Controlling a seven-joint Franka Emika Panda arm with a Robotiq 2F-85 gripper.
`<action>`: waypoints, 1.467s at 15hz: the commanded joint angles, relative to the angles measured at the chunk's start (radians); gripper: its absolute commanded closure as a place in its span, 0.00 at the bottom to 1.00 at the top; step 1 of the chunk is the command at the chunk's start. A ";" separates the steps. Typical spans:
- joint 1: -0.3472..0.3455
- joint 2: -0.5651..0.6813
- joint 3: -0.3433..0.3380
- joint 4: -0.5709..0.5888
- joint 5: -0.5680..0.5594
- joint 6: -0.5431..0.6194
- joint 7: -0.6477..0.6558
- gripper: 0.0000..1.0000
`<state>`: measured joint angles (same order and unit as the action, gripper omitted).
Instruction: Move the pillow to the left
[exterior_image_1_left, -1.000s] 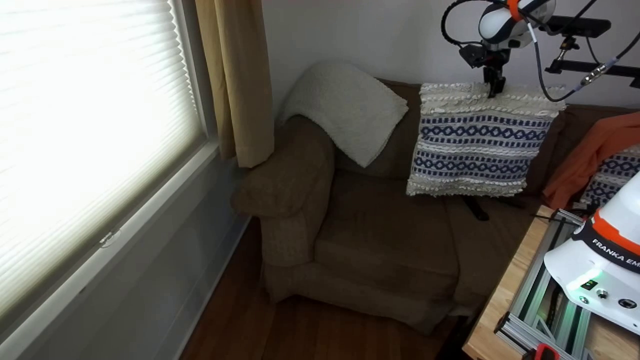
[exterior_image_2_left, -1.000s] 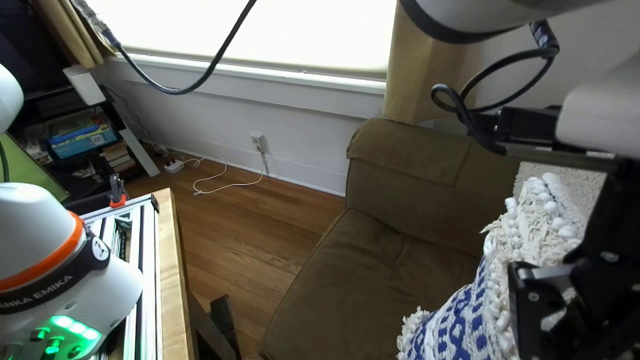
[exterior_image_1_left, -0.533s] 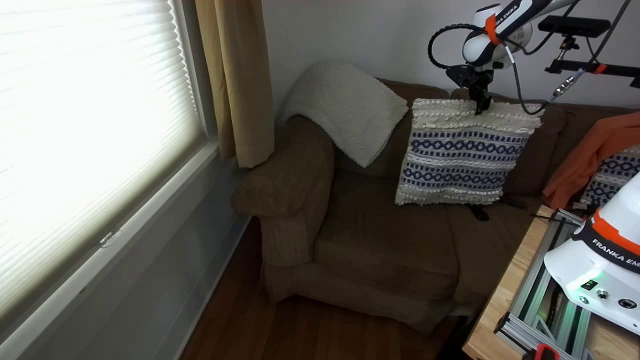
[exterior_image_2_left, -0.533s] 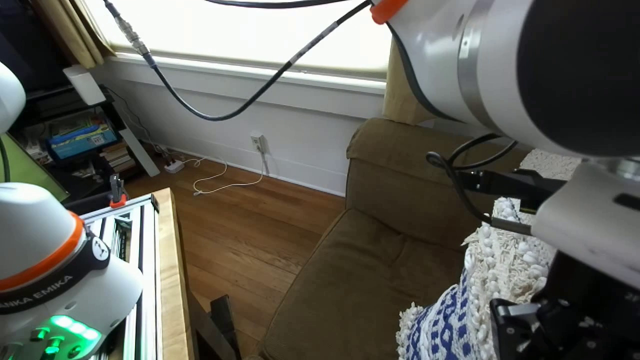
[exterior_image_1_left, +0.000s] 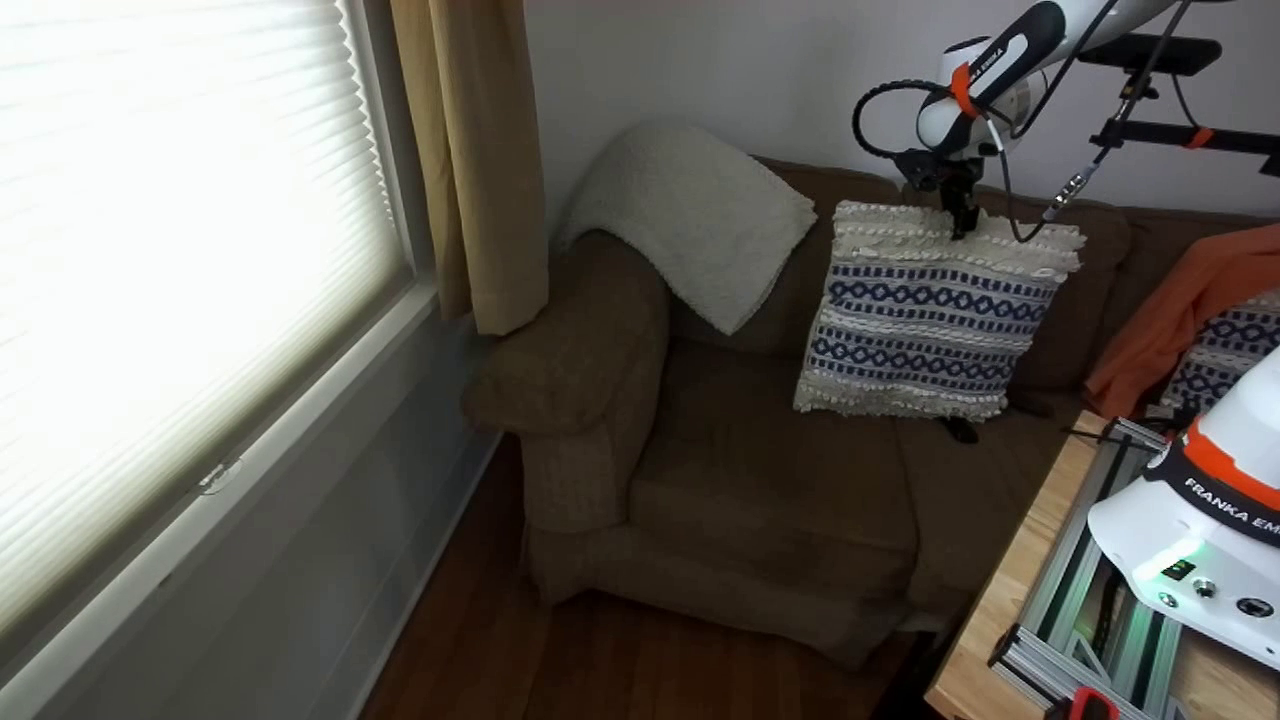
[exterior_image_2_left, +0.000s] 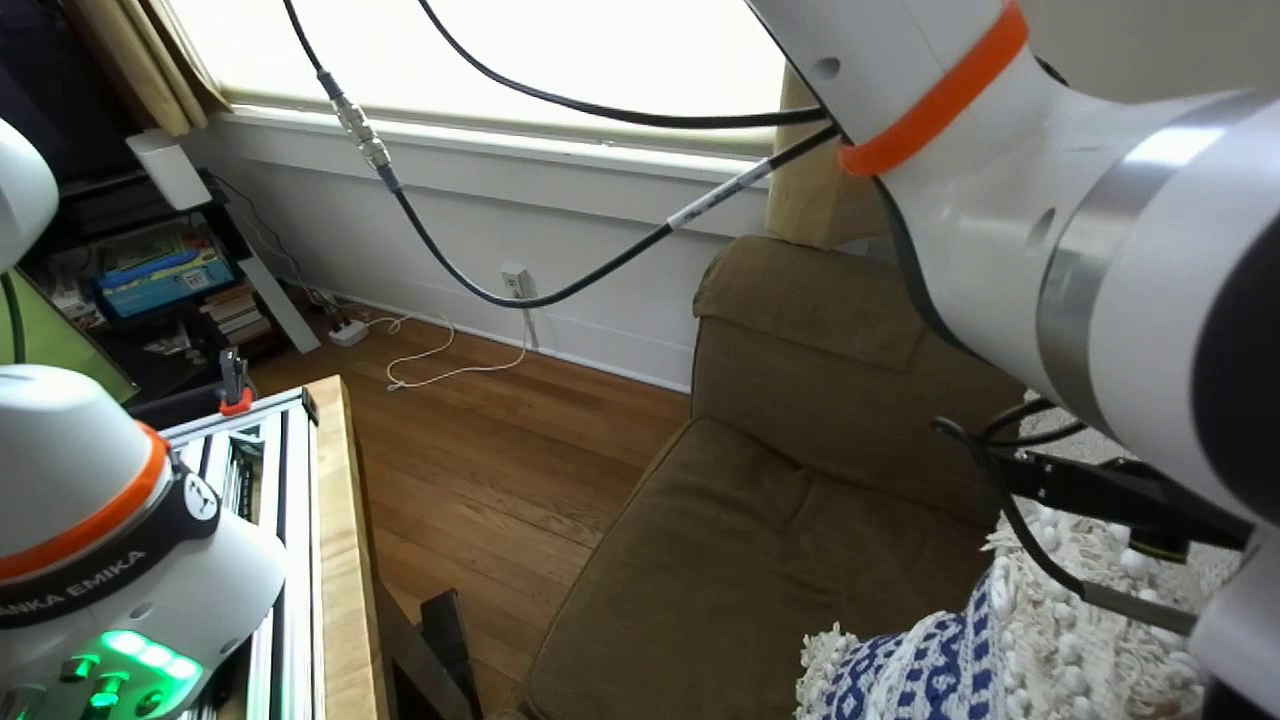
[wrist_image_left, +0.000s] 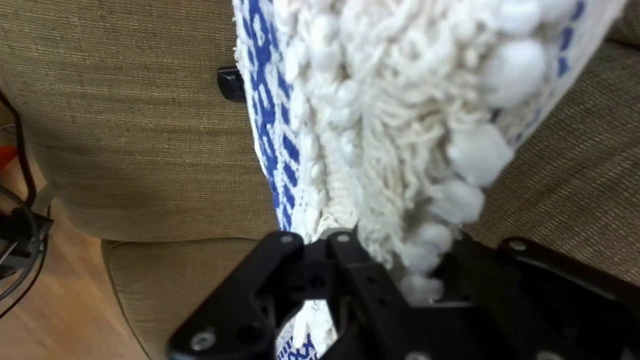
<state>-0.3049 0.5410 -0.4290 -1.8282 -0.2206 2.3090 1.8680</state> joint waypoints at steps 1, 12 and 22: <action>-0.024 0.091 0.003 0.103 0.036 0.071 -0.023 0.56; -0.035 0.198 0.244 0.248 0.315 0.287 -0.284 0.00; 0.040 0.060 0.301 0.214 0.376 0.069 -0.809 0.00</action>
<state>-0.2948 0.6812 -0.1072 -1.5613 0.1566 2.4590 1.1773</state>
